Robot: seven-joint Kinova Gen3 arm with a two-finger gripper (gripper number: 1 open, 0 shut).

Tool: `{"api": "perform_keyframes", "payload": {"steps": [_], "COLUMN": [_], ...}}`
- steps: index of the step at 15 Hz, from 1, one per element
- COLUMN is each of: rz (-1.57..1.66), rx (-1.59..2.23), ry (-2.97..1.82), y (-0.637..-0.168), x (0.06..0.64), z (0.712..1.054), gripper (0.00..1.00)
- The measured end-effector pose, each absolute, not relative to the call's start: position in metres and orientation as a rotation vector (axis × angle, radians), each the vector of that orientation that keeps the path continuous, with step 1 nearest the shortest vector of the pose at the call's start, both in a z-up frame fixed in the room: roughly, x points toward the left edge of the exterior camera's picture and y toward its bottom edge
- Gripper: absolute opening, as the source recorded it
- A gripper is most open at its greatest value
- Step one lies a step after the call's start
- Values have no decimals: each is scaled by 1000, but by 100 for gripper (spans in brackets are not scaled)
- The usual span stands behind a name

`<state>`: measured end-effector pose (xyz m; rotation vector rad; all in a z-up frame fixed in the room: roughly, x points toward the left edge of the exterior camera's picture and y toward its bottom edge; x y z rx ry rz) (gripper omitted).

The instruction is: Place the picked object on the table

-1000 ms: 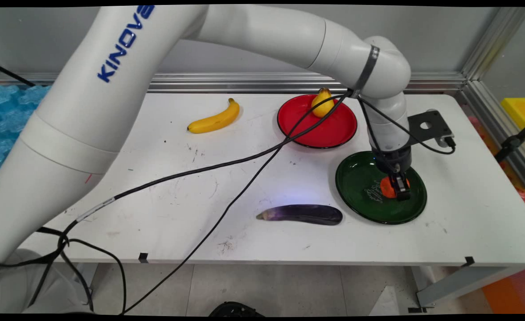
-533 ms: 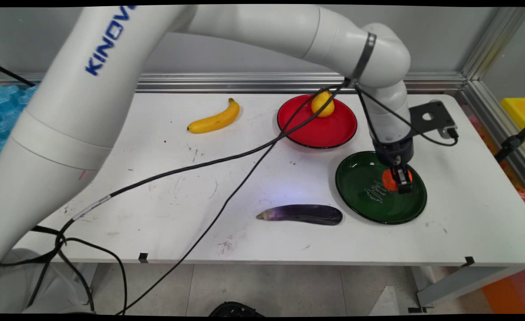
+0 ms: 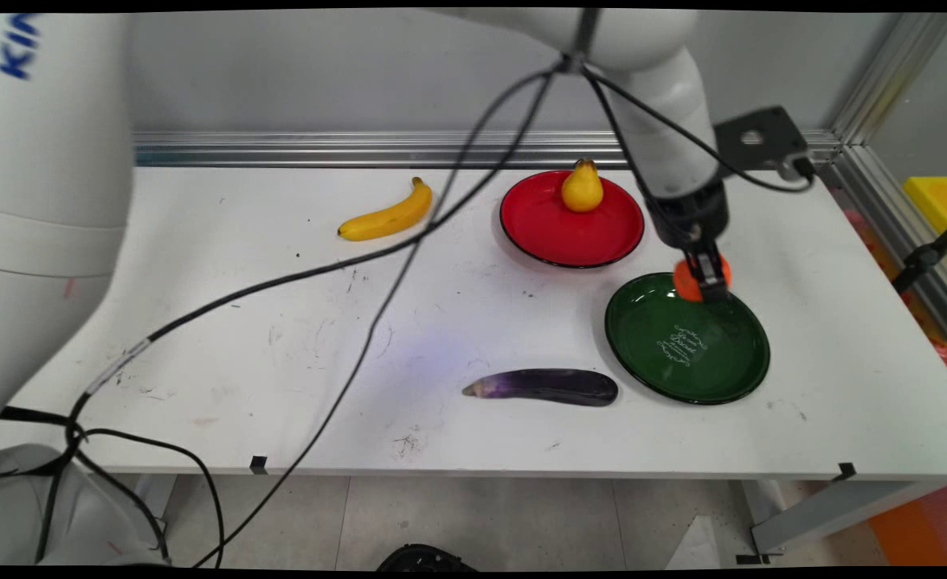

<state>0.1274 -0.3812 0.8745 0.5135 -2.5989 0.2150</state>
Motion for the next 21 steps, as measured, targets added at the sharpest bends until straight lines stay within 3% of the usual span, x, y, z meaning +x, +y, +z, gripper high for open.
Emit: {"api": "perform_keyframes", "payload": {"steps": [6, 10, 21], "rz": [251, 279, 205], "rx": [578, 602, 481], "ry": [-2633, -2676, -2793], "y": [-364, -359, -357], "x": [212, 256, 276], "z": [917, 918, 823], "gripper": [0, 0, 0]}}
